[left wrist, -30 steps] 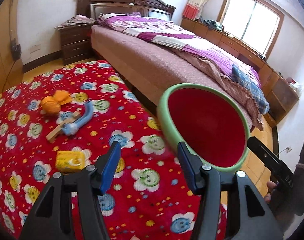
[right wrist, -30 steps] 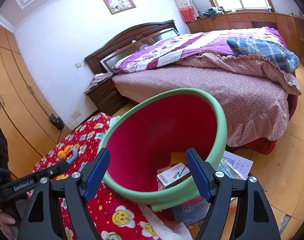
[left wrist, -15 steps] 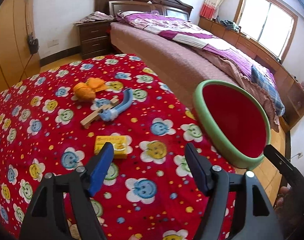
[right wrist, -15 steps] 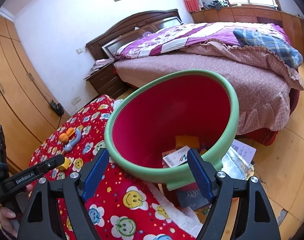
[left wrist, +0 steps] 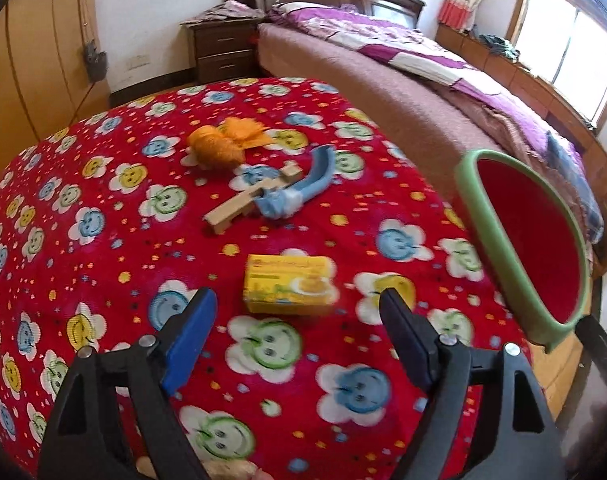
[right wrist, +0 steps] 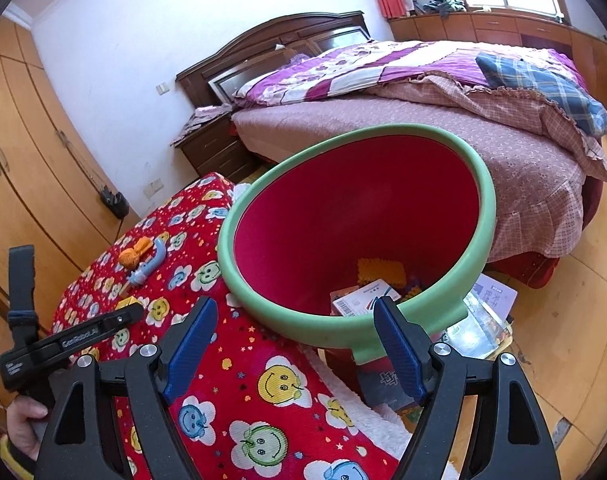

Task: Collect trash
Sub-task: 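Move the left tool to the yellow cake box and grasp it, then hold the yellow cake box in the left tool while the right tool grasps the blue plastic piece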

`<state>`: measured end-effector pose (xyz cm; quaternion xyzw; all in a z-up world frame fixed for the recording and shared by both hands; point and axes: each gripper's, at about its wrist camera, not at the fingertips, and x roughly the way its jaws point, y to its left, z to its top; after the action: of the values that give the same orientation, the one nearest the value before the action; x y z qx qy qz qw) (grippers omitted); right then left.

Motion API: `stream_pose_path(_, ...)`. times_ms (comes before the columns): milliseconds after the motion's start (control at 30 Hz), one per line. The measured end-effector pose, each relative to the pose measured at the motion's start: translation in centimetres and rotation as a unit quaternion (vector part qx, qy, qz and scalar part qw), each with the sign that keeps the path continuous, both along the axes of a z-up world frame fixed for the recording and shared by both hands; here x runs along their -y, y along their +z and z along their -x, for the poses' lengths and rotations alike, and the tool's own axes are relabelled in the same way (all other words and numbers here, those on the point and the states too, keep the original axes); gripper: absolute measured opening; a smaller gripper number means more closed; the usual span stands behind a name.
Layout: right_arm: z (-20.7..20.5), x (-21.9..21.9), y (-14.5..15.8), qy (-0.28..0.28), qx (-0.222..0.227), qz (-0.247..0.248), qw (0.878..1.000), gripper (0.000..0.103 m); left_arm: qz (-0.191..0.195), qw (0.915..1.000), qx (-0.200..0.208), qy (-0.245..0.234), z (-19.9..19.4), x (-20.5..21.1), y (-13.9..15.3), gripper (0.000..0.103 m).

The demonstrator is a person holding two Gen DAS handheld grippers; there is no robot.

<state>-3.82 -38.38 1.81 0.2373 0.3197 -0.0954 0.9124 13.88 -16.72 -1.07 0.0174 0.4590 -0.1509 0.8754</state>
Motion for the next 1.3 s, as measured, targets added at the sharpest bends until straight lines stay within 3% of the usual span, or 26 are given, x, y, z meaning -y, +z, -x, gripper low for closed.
stream_pose_path(367, -0.3, 0.0, -0.2, -0.001, 0.001, 0.007, 1.0, 0.081, -0.03, 0.9995, 0.0, 0.001, -1.8, 0.0, -1.0, 0.081)
stream_pose_path(600, -0.4, -0.2, -0.1, 0.002, -0.002, 0.0, 1.0, 0.081, -0.015, 0.9999, 0.001, -0.005, -1.5, -0.3, -0.3, 0.043)
stream_pose_path(767, -0.8, -1.2, 0.6, 0.015, 0.001, 0.013, 1.0, 0.081, 0.007, 1.0, 0.001, 0.002, -1.6, -1.9, 0.7, 0.042)
stream_pose_path(1133, -4.0, -6.1, 2.0, 0.075, -0.002, 0.053, 0.996, 0.081, -0.021, 0.9986, 0.038, 0.031, -3.8, -6.8, 3.4, 0.042)
stream_pose_path(1300, -6.5, -9.1, 2.1, 0.112, -0.012, 0.057, 0.992, 0.081, -0.027, 0.9977, 0.045, 0.042, -5.2, -8.8, 3.2, 0.042)
